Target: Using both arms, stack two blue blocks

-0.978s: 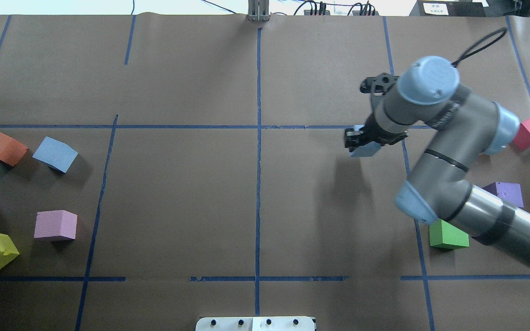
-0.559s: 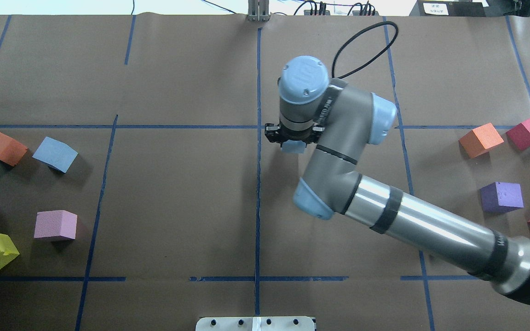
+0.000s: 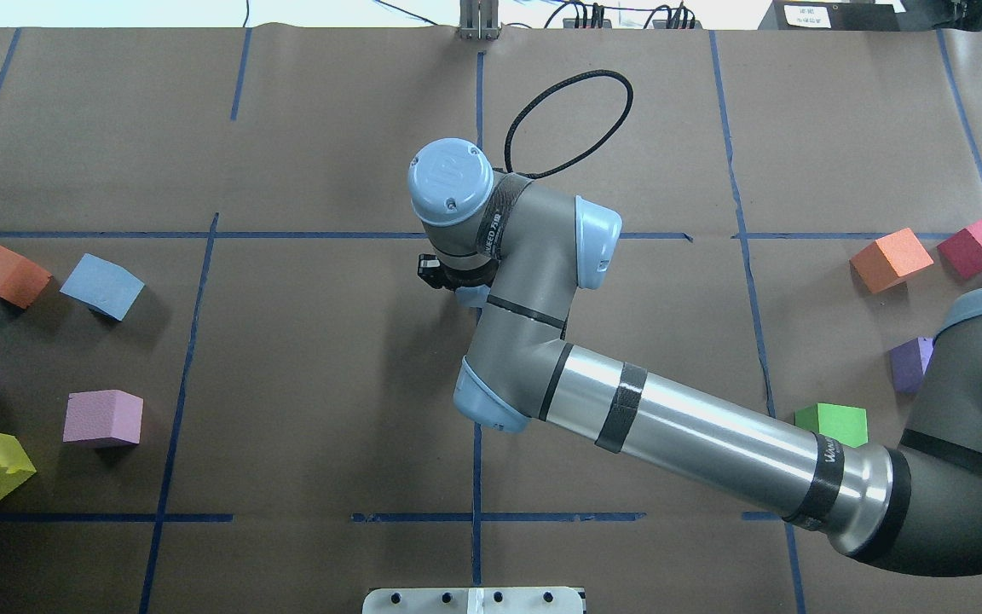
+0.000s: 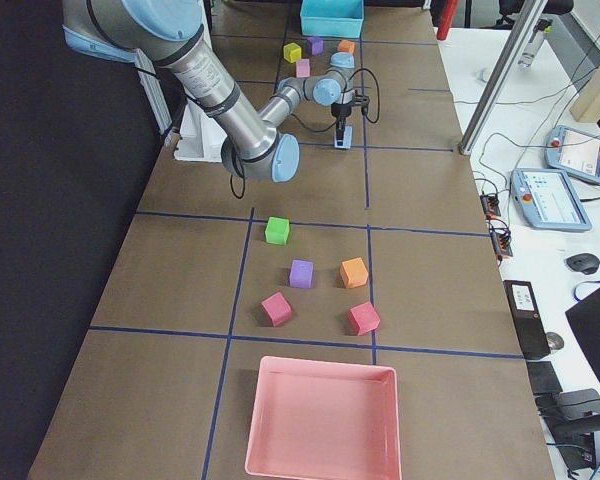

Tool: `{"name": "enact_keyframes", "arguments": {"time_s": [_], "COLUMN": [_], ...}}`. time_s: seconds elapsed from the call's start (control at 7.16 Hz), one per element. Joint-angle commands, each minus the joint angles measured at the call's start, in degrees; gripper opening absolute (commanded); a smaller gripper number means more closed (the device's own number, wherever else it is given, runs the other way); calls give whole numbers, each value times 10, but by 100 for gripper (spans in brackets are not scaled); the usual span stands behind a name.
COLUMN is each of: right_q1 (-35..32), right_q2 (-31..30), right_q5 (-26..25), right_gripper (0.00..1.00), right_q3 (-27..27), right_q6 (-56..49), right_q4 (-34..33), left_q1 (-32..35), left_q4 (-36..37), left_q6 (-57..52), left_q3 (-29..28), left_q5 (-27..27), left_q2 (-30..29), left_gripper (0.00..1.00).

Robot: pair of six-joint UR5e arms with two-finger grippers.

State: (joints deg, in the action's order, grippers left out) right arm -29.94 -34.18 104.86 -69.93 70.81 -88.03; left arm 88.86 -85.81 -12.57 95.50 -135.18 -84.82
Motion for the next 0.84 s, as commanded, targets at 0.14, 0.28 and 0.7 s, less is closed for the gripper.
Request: {"name": "enact_keyframes", "arguments": {"time_s": [0.14, 0.28, 0.7], "right_q1": [1, -5, -84], "right_q2": [0, 2, -11], "right_q5": [0, 4, 71], "right_gripper": [100, 100, 100], "right_q3": [3, -3, -120], "right_q6": [-5, -7, -84], "right_q4": [19, 20, -86], "left_q1": [0, 0, 0], "left_q4": [0, 0, -1], "left_q6": [0, 0, 0], "left_q3": [-1, -1, -1], "left_q5": [0, 0, 0], "left_q2": [0, 0, 0], "left_gripper": [100, 100, 100]}}
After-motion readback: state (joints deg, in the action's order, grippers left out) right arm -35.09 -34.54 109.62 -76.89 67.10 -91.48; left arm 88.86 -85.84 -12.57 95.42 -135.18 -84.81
